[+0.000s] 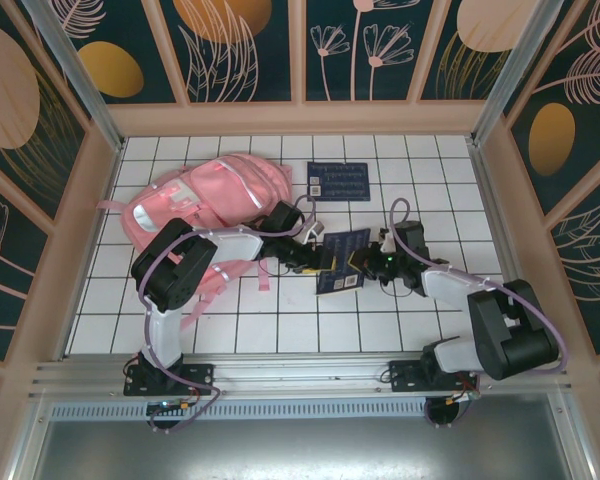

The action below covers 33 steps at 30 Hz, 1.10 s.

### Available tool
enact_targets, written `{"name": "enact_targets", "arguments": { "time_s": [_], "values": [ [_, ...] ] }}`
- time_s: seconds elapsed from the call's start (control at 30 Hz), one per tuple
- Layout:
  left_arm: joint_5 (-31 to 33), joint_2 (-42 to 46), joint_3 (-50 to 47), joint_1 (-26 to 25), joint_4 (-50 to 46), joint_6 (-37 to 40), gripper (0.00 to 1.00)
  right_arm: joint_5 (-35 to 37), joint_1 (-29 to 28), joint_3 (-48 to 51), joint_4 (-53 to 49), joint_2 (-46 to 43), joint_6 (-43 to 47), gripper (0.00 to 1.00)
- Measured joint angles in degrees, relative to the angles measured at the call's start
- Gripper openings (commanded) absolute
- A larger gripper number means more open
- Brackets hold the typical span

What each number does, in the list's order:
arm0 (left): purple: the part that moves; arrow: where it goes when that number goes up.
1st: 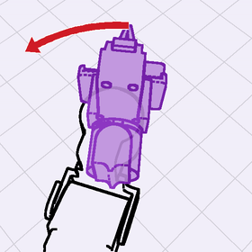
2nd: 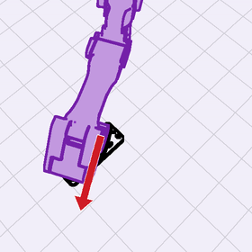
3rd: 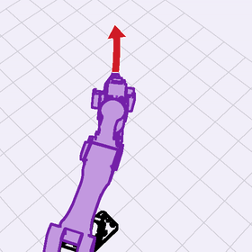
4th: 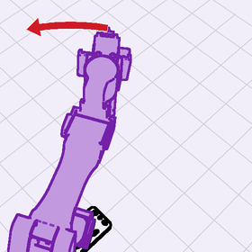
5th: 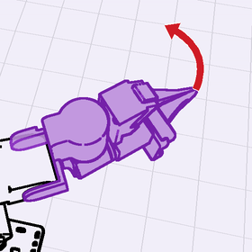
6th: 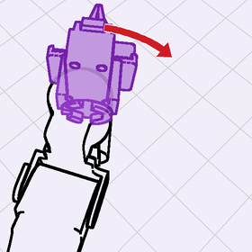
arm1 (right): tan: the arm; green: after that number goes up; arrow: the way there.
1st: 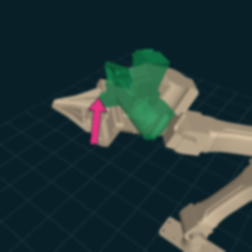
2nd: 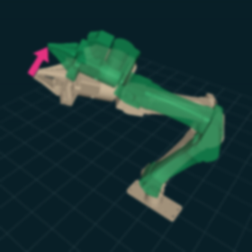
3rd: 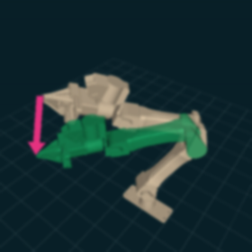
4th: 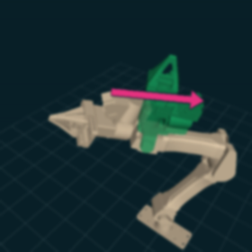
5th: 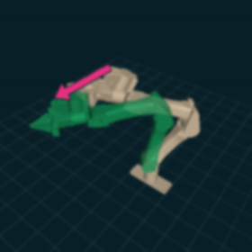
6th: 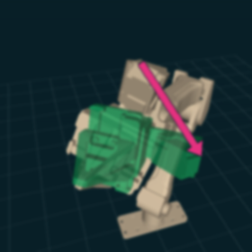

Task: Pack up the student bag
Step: Pick up the book from the center of the table, then pass the book.

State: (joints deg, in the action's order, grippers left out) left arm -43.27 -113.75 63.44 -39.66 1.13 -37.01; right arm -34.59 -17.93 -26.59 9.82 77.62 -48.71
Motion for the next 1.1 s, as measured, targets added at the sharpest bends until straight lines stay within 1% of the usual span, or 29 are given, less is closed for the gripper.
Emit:
{"name": "enact_targets", "arguments": {
  "time_s": [0.07,0.17,0.27,0.37,0.53,0.6,0.7,0.87,0.97,1.03,1.07,1.1],
  "values": [
    [0.9,0.5,-0.6,0.1,0.2,-0.2,0.62,-0.1,0.0,0.0,0.2,0.0,0.5,0.00],
    [3.7,4.0,-3.0,1.0,0.2,-0.8,0.65,0.0,0.0,-0.6,-1.6,-1.5,2.8,0.00],
    [5.4,11.0,-5.4,3.7,0.0,-1.5,0.70,-0.9,0.0,-1.9,-3.5,-6.3,5.5,0.00],
    [6.4,19.0,-5.7,6.2,0.8,-2.0,0.73,-3.3,0.0,-5.1,-4.4,-13.0,7.6,0.00],
    [5.4,30.2,-5.6,6.6,6.1,-3.0,0.77,-10.0,-0.3,-12.2,-2.6,-19.4,9.0,0.00],
    [4.0,33.0,-5.4,6.6,8.3,-3.2,0.77,-13.0,-0.8,-15.0,-2.4,-20.5,9.7,0.00],
    [0.9,34.6,-4.5,6.6,10.1,-3.4,0.76,-16.6,-1.2,-17.6,-2.3,-21.5,10.3,0.00],
    [-5.1,34.8,-4.4,6.6,14.1,-5.0,0.71,-21.8,-2.1,-20.0,-2.3,-22.1,10.5,0.00],
    [-8.5,35.4,-5.7,6.6,19.7,-7.9,0.66,-23.9,-3.4,-21.3,-2.3,-22.1,10.9,0.00],
    [-10.2,36.1,-6.6,6.6,23.9,-10.4,0.59,-24.9,-3.9,-21.7,-2.3,-22.1,10.9,0.00],
    [-11.1,36.6,-7.5,6.6,27.3,-11.8,0.52,-25.2,-4.0,-21.7,-2.3,-22.1,11.0,0.00],
    [-12.0,37.1,-8.4,6.6,30.2,-13.4,0.43,-25.4,-4.0,-21.7,-2.4,-22.1,11.0,0.00]
  ]
}}
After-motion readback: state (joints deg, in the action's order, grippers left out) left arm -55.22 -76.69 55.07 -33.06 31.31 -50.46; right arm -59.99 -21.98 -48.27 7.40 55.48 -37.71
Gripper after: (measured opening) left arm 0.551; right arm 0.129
